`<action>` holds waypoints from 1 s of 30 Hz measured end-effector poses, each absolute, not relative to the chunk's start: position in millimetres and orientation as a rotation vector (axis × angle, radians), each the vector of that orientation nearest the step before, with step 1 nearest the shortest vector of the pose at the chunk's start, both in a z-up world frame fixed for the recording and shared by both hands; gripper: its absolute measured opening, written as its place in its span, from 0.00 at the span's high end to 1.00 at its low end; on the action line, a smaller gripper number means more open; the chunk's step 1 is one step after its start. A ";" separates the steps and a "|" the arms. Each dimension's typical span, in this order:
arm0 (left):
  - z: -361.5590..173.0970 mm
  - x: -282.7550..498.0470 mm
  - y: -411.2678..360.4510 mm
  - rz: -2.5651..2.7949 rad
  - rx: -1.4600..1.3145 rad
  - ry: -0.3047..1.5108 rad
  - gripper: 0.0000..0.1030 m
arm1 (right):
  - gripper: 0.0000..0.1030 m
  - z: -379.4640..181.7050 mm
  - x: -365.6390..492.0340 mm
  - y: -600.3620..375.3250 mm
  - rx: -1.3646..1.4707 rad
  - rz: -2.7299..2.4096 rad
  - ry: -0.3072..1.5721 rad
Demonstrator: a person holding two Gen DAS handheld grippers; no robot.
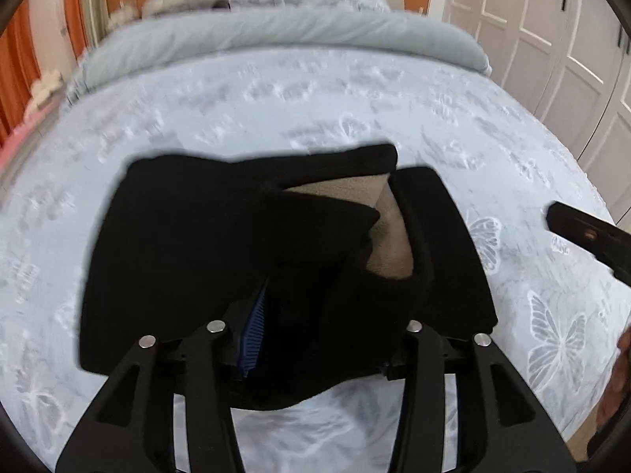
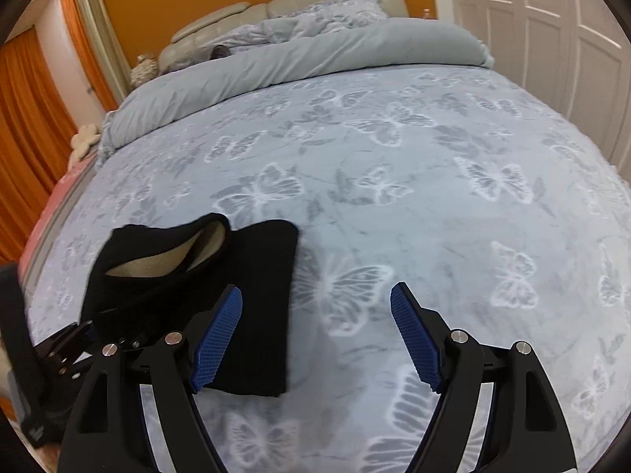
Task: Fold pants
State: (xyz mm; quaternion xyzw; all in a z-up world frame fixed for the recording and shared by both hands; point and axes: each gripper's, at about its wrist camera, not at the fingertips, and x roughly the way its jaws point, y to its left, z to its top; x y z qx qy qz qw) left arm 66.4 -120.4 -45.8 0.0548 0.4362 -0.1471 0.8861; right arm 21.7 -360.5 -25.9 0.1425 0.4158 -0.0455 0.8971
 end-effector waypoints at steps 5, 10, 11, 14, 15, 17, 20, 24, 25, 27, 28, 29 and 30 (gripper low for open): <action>-2.5 42.6 -60.2 -0.393 -0.092 0.794 0.05 | 0.26 -25.7 34.0 -333.8 0.320 0.009 0.874; -18.4 60.0 -56.1 -0.408 -0.016 0.872 0.05 | 0.25 -34.3 46.4 -314.9 0.345 0.041 0.905; -21.6 61.0 -47.9 -0.375 -0.035 0.874 0.05 | 0.25 -36.9 48.2 -314.0 0.364 0.049 0.914; -8.9 59.0 -21.4 -0.373 -0.107 0.838 0.05 | 0.24 -53.8 56.9 -302.6 0.451 0.118 0.984; -4.0 59.1 -14.0 -0.350 -0.084 0.821 0.05 | 0.24 -59.9 60.4 -296.2 0.452 0.135 1.009; -0.2 57.2 -2.8 -0.275 -0.025 0.785 0.05 | 0.24 -72.0 67.6 -281.8 0.414 0.139 1.051; -5.7 54.3 10.6 -0.145 0.086 0.765 0.05 | 0.16 -87.2 75.7 -265.1 0.373 0.128 1.088; -17.6 58.4 29.0 -0.093 0.127 0.789 0.05 | 0.19 -92.0 82.7 -246.9 0.335 0.147 1.065; -19.8 58.0 33.3 -0.086 0.134 0.794 0.05 | 0.23 -93.9 84.7 -241.0 0.340 0.178 1.057; -24.5 59.1 43.1 -0.057 0.147 0.802 0.05 | 0.44 -95.0 87.8 -233.6 0.319 0.162 1.046; -26.5 59.8 47.4 -0.049 0.150 0.807 0.05 | 0.57 -93.4 89.6 -230.3 0.303 0.155 1.031; -28.6 61.2 52.0 -0.038 0.151 0.815 0.05 | 0.70 -89.8 90.7 -229.5 0.327 0.174 1.017; -30.0 62.2 56.3 -0.029 0.147 0.823 0.05 | 0.82 -84.5 92.0 -231.0 0.343 0.183 1.004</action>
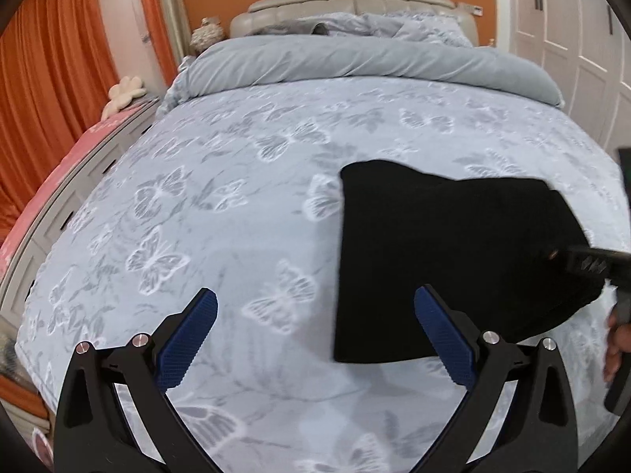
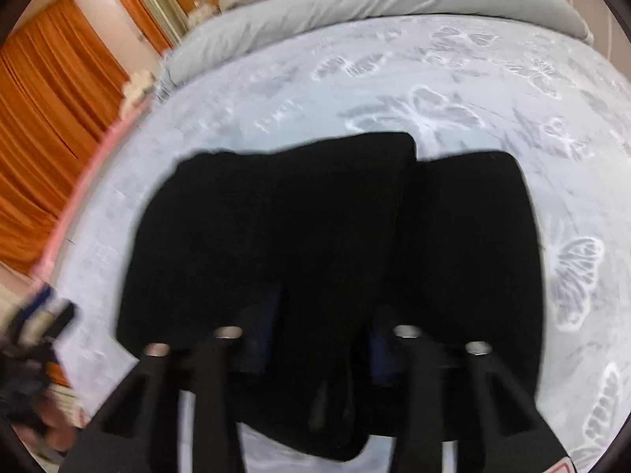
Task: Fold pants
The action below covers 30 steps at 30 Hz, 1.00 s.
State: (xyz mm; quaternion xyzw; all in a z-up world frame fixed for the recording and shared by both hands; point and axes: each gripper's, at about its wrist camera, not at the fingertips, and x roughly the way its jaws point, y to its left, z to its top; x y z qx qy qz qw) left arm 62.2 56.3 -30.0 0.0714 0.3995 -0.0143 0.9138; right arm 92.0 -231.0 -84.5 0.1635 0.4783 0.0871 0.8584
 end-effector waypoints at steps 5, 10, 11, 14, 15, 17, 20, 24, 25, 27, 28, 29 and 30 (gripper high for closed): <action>-31.6 63.2 72.7 -0.008 0.125 0.841 0.05 | 0.90 9.6 72.1 -227.3 0.318 0.285 0.765; -35.0 63.9 77.0 0.002 0.117 0.852 0.05 | 0.90 31.3 60.6 -259.9 0.269 0.180 0.707; -37.0 65.0 76.4 0.000 0.117 0.860 0.05 | 0.89 15.8 65.0 -269.4 0.257 0.129 0.750; -43.8 69.4 72.8 -0.021 0.104 0.889 0.05 | 0.72 -71.0 92.6 -293.6 0.242 0.011 1.035; -46.1 71.1 70.8 -0.027 0.098 0.901 0.05 | 0.70 -88.2 95.1 -300.8 0.270 -0.001 1.070; -49.7 73.7 67.0 -0.051 0.081 0.927 0.05 | 0.69 -75.0 88.5 -314.2 0.384 0.029 1.017; -57.0 77.8 62.0 -0.118 0.018 0.981 0.05 | 0.37 -42.5 67.0 -315.7 0.332 0.046 0.922; -73.6 86.6 55.8 -0.235 -0.100 1.057 0.05 | 0.23 -60.6 52.3 -331.8 0.333 -0.003 1.009; -81.7 91.7 54.8 -0.258 -0.149 1.080 0.05 | 0.23 -75.5 54.5 -340.6 0.419 0.028 1.058; -94.2 101.3 54.6 -0.286 -0.234 1.112 0.05 | 0.23 -99.4 56.2 -347.0 0.525 0.083 1.126; -98.8 106.0 55.2 -0.295 -0.273 1.122 0.05 | 0.23 -113.8 58.1 -349.3 0.596 0.126 1.147; -108.0 114.3 56.3 -0.314 -0.346 1.139 0.06 | 0.22 -121.8 55.5 -348.2 0.635 0.147 1.147; -114.6 118.7 56.2 -0.327 -0.383 1.150 0.19 | 0.25 -132.1 56.0 -349.0 0.687 0.176 1.132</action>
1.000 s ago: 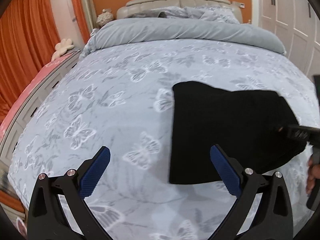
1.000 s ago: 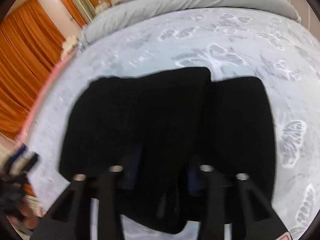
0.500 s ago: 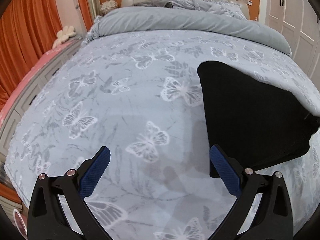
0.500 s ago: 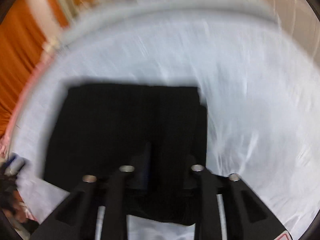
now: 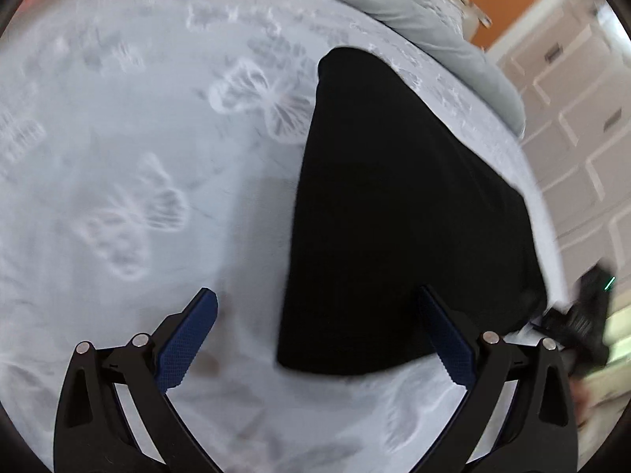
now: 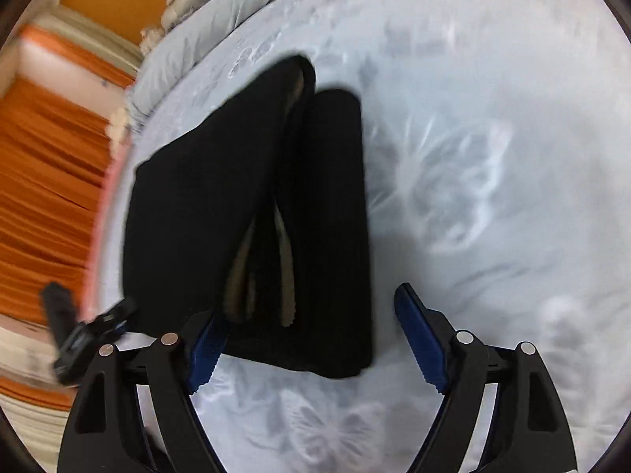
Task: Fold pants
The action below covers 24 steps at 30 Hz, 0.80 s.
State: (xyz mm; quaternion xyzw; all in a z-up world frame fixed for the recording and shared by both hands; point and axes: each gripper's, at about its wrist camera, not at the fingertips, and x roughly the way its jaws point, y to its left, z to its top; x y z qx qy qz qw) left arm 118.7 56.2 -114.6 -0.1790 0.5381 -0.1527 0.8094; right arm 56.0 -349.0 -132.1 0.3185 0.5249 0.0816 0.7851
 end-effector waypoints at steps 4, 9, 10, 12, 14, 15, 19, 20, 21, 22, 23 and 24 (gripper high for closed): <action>-109.2 122.1 43.8 -0.379 -0.397 1.158 0.67 | 0.66 -113.9 55.5 -342.7 0.709 0.233 1.056; -47.3 80.4 50.5 -0.466 -0.323 1.082 0.77 | 0.66 -35.8 13.0 -323.9 0.593 0.391 0.945; -42.7 71.3 52.8 -0.478 -0.312 1.096 0.77 | 0.64 -33.6 2.7 -322.2 0.555 0.396 0.964; -55.4 54.6 61.2 -0.487 -0.311 1.167 0.68 | 0.52 -55.6 -11.1 -325.8 0.517 0.374 1.049; -80.1 46.1 66.8 -0.439 -0.288 1.247 0.64 | 0.49 -87.7 -13.4 -334.6 0.514 0.246 1.172; -87.2 44.7 69.4 -0.408 -0.274 1.270 0.64 | 0.44 -96.5 -16.1 -346.6 0.496 0.114 1.213; -42.2 29.9 71.7 -0.352 -0.183 1.063 0.61 | 0.37 -50.6 -18.9 -373.2 0.568 0.099 0.947; -27.4 27.4 69.7 -0.326 -0.149 0.993 0.48 | 0.29 -38.5 -14.0 -371.1 0.555 0.115 0.888; -12.3 24.9 64.7 -0.305 -0.112 0.922 0.32 | 0.27 -33.3 -6.1 -365.2 0.533 0.133 0.867; -3.8 24.8 60.9 -0.297 -0.092 0.882 0.27 | 0.27 -32.1 4.1 -356.5 0.513 0.146 0.870; 5.0 25.6 51.4 -0.294 -0.071 0.842 0.24 | 0.27 -34.6 17.9 -344.8 0.490 0.158 0.888; 7.2 28.1 44.6 -0.297 -0.064 0.835 0.24 | 0.27 -40.9 32.4 -335.0 0.471 0.165 0.913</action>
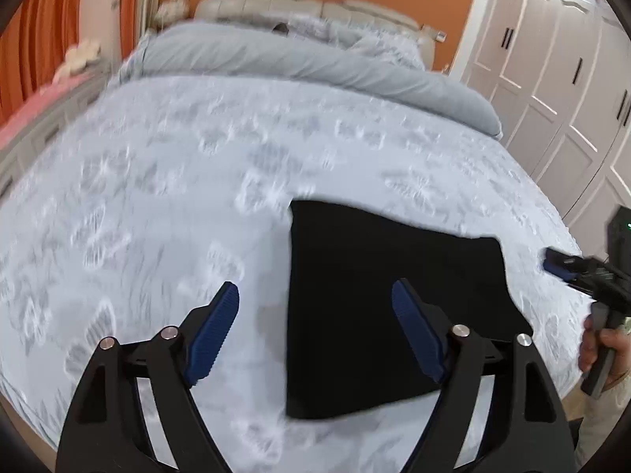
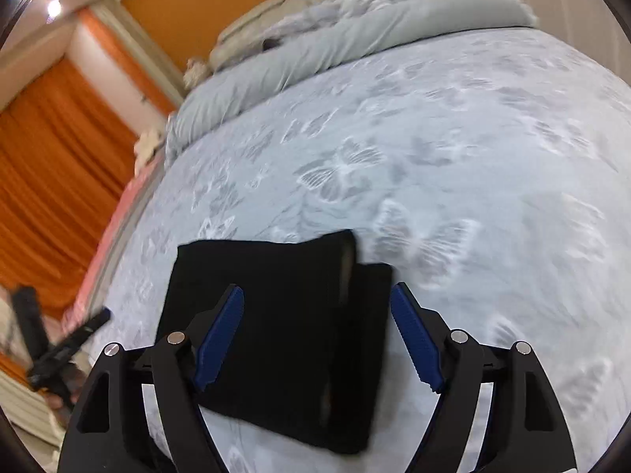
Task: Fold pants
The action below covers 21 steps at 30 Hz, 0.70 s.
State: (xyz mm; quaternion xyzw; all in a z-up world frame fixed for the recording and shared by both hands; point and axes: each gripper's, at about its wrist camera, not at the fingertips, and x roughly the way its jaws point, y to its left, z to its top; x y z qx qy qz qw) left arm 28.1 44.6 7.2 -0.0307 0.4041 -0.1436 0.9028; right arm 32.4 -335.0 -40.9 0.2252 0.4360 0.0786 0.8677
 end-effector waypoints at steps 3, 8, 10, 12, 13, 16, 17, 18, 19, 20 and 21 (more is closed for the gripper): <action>-5.3 47.5 20.8 -0.314 -0.063 0.891 0.24 | 0.27 -69.6 62.7 -306.9 0.397 0.138 1.014; -46.2 67.4 3.1 -0.244 -0.004 0.983 0.24 | 0.70 -75.9 65.6 -278.2 0.372 0.155 1.033; -53.7 64.0 3.5 -0.225 0.019 0.984 0.24 | 0.70 -33.8 49.4 -262.1 0.331 0.231 0.928; -57.3 63.7 5.7 -0.191 0.059 0.974 0.24 | 0.70 -6.6 32.6 -253.3 0.249 0.236 0.841; -59.0 63.3 8.3 -0.185 0.069 0.975 0.24 | 0.68 -10.9 31.9 -256.8 0.224 0.202 0.847; -71.4 65.9 11.3 -0.181 0.070 1.002 0.19 | 0.55 -86.1 51.3 -282.2 0.187 0.024 1.102; -76.1 66.8 11.9 -0.183 0.070 1.014 0.19 | 0.55 -94.5 49.3 -289.9 0.241 0.027 1.105; -77.9 66.8 12.5 -0.181 0.071 1.014 0.19 | 0.55 -82.5 43.6 -295.4 0.289 0.031 1.063; -78.3 66.3 13.3 -0.167 0.077 1.008 0.19 | 0.55 -64.9 37.5 -295.0 0.269 0.008 1.015; -76.6 64.9 13.7 -0.159 0.086 0.999 0.19 | 0.53 -48.3 28.3 -293.2 0.240 -0.006 0.943; -74.9 64.0 13.9 -0.162 0.088 0.994 0.19 | 0.53 -23.6 11.6 -286.2 0.184 -0.005 0.835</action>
